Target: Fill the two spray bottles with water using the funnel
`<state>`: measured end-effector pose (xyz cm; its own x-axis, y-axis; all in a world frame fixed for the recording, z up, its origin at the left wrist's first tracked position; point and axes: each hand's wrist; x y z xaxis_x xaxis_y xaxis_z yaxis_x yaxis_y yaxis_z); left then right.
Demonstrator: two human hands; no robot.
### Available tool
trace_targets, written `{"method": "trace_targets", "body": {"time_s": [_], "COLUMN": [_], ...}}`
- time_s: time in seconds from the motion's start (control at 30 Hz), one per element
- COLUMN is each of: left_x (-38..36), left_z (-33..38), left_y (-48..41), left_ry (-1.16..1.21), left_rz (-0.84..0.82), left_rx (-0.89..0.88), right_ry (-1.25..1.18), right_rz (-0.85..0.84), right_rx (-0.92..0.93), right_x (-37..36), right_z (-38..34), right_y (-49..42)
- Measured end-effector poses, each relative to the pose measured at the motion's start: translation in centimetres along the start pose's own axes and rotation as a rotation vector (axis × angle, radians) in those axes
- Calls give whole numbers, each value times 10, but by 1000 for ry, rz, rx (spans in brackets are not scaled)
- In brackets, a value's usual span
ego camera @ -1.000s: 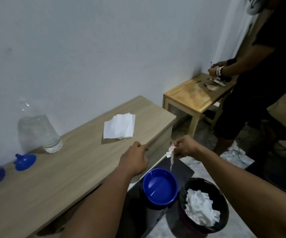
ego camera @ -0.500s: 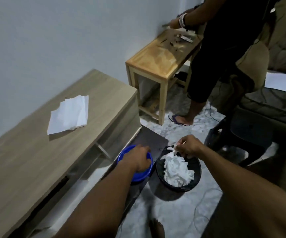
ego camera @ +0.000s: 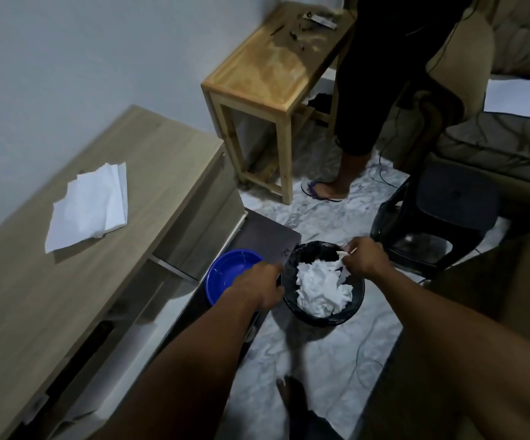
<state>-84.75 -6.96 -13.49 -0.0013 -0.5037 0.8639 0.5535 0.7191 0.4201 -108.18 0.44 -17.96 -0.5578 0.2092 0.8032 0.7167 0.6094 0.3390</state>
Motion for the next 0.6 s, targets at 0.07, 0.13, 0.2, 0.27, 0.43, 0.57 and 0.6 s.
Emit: {"method": "trace_targets", "body": {"time_s": [0.07,0.13,0.2,0.27,0.43,0.57,0.6], "left_x": [1,1,1,1,3,6,8], "left_z": [2,3,4,4,1,-8,-12], "left_y": [1,-3,-3,-3,0,8,11], "left_ry": [5,6,15,31,56,87,91], "left_rz": [10,24,25,31,38,48,47], "left_rx": [-2,-13,-17,-24,-22,8,22], "right_ry": [-10,-40,-26,-22,-25,-28,-11], "right_rz": [17,51,25,-15,-116,-219,-248], "right_rx": [-2,-18,-14,-6,26,73,78], "right_x": [-4,0,-3,-5,-18,-30,-34], "right_z": [6,3,4,4,4,-6,-10], "right_y": [-1,-5,-6,-6,-9,-8,-7]}}
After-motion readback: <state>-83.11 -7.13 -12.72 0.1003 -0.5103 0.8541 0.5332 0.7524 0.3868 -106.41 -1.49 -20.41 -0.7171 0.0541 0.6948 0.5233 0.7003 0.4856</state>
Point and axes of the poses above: each hand's wrist, its own y-axis away from the middle knuckle, its own x-axis out of the back of the hand, z = x × y, and after that the axes turned 15 degrees about z, right-handed
